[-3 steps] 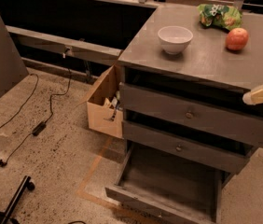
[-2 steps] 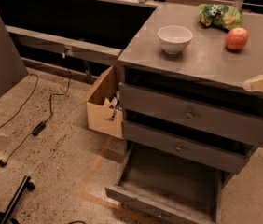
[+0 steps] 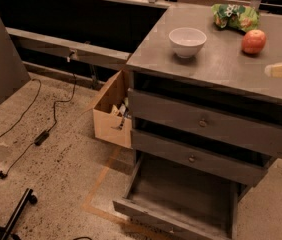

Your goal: Place apple into bottom drawer

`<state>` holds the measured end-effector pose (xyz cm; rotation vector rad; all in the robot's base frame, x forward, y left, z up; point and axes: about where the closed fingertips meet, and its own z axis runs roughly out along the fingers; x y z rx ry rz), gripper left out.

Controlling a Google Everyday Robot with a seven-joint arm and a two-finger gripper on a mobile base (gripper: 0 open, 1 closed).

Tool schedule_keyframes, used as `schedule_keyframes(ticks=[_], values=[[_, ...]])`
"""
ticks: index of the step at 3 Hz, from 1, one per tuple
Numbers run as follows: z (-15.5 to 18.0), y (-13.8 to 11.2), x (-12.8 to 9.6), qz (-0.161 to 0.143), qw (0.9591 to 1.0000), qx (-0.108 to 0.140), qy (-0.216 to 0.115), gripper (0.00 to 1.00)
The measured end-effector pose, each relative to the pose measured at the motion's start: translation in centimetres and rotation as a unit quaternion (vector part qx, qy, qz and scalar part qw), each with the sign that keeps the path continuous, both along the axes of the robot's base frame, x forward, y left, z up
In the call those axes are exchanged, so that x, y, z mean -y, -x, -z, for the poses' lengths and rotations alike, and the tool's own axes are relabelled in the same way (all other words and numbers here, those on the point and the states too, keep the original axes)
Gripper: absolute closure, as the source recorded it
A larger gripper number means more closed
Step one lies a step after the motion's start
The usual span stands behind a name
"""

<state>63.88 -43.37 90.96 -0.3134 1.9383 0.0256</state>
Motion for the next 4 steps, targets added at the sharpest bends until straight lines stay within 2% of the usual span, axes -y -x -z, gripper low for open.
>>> schedule_keyframes(ticks=[1, 2, 4], values=[[-0.3, -0.5, 0.8, 0.026, 0.9994, 0.003, -0.025, 0.00], [1.0, -2.0, 1.2, 0.020, 0.9996, 0.017, -0.011, 0.00], [4.1, -7.4, 1.9, -0.001, 0.9986, 0.047, -0.025, 0.00]])
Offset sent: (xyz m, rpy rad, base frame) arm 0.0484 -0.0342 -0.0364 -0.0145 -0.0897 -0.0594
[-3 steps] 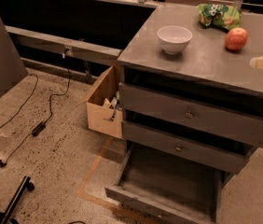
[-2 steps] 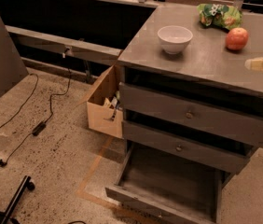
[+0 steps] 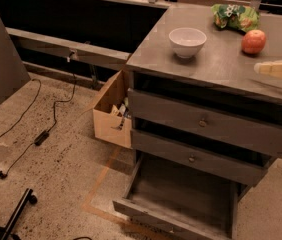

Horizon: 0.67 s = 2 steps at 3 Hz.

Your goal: Place apple into bottom drawer

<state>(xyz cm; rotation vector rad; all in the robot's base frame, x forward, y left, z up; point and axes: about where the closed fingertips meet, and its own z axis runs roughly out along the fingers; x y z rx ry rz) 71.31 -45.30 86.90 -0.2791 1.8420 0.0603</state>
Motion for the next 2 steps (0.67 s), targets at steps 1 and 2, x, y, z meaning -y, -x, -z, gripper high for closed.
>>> schedule_keyframes(ticks=[1, 2], values=[[-0.3, -2.2, -0.4, -0.004, 0.9998, 0.016, -0.008, 0.00], [-0.7, -3.9, -1.2, -0.005, 0.9998, 0.018, -0.005, 0.00]])
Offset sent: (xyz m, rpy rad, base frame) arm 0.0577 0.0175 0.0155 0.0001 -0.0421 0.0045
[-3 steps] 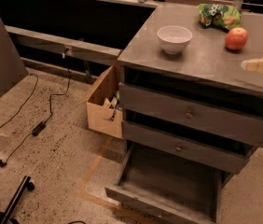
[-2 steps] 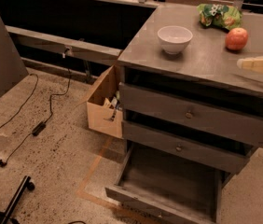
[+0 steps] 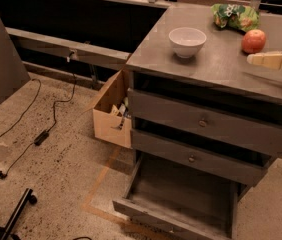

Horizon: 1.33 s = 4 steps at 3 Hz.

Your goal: Place apple into bottom drawer

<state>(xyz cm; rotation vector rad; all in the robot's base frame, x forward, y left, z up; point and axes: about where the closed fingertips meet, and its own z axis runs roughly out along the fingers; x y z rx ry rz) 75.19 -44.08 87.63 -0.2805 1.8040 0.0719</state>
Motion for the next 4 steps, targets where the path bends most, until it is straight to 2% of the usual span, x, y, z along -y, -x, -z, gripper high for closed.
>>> schedule_keyframes(ticks=[4], values=[[1.2, -6.9, -3.0, 0.006, 0.9999, -0.006, -0.008, 0.00]])
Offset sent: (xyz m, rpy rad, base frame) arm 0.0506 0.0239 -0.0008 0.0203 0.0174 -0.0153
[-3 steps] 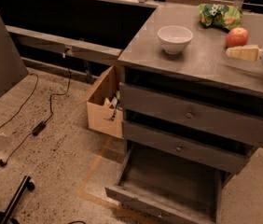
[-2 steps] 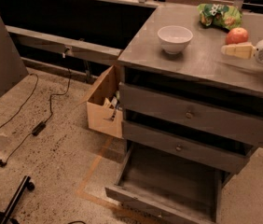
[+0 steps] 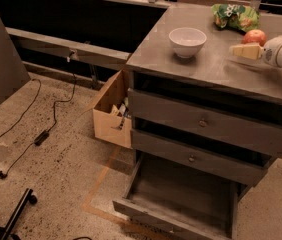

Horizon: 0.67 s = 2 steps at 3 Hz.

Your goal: Place apple into bottom drawer

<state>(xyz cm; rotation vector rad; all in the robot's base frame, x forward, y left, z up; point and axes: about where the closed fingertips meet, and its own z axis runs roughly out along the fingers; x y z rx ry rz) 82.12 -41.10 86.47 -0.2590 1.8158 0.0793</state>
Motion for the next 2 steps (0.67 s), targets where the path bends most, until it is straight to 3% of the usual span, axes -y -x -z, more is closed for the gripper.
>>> schedule_keyframes(ticks=[1, 2], values=[[0.70, -1.42, -0.03, 0.004, 1.0000, -0.001, -0.006, 0.16], [1.02, -2.14, 0.06, 0.006, 0.9999, -0.003, -0.010, 0.39]])
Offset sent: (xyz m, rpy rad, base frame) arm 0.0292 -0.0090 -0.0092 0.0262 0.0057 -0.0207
